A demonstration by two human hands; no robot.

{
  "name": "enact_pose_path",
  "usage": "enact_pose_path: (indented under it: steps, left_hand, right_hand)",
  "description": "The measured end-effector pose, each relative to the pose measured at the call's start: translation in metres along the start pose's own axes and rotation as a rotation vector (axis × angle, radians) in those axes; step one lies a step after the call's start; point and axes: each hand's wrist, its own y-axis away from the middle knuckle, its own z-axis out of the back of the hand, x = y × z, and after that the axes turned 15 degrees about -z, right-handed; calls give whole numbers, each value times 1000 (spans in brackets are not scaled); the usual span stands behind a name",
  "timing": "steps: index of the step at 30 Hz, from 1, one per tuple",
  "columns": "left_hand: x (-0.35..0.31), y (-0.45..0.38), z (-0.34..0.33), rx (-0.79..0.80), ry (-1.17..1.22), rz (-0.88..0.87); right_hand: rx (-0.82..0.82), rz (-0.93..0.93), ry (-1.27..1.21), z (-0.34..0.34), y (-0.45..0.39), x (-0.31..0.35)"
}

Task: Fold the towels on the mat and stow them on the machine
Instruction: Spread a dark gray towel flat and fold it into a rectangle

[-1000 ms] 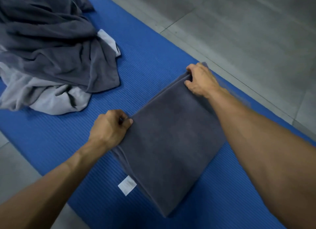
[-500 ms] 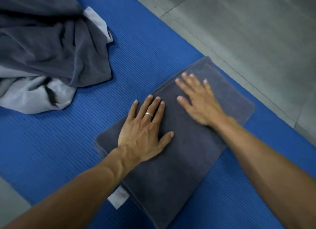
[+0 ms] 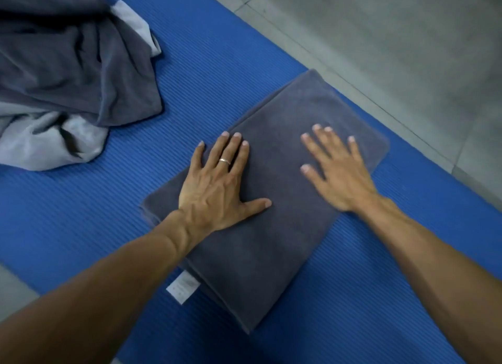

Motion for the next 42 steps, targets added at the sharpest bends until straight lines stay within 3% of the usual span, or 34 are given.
enact_pose_path:
  steps: [2, 4, 7, 9, 11, 16, 20, 24, 28, 31, 36, 39, 42]
  left_hand:
    - [-4, -2, 4, -27, 27, 6]
    - [-27, -3, 8, -124, 61, -79]
    - [-80, 0, -8, -245, 156, -211]
    - [-100, 4, -21, -148, 130, -209]
    - [-102, 6, -27, -37, 44, -212]
    - [-100, -1, -23, 56, 2, -217]
    - [-100, 0, -20, 83, -18, -213]
    - [-94, 3, -18, 79, -18, -289]
    - [-89, 30, -14, 53, -32, -463]
    - [-97, 66, -16, -65, -11, -531]
    - [-99, 99, -12, -100, -65, -623]
    - [-93, 106, -13, -102, -101, -592]
    - [-94, 108, -15, -93, -142, -570]
  right_hand:
    - [1, -299, -63, 6, -12, -32]
    - [-73, -429, -129, 11, -13, -38]
    - [-175, -227, -196, 3, 22, -12]
    - [-95, -50, -159, -11, 55, -6]
    - [-35, -62, -109, -21, 61, -26]
    - [-5, -434, -267, -7, 12, -73]
    - [-126, -610, -379, 15, -17, -70]
    - [53, -840, -705, 32, -12, -77]
    - [87, -938, -777, 29, 47, -88]
    - [126, -1013, -850, 10, 119, -101]
    - [207, -1132, -1049, -10, 214, -105]
    - [139, -1138, -960, -11, 240, -97]
    - [-95, -991, -459, -8, 253, -81]
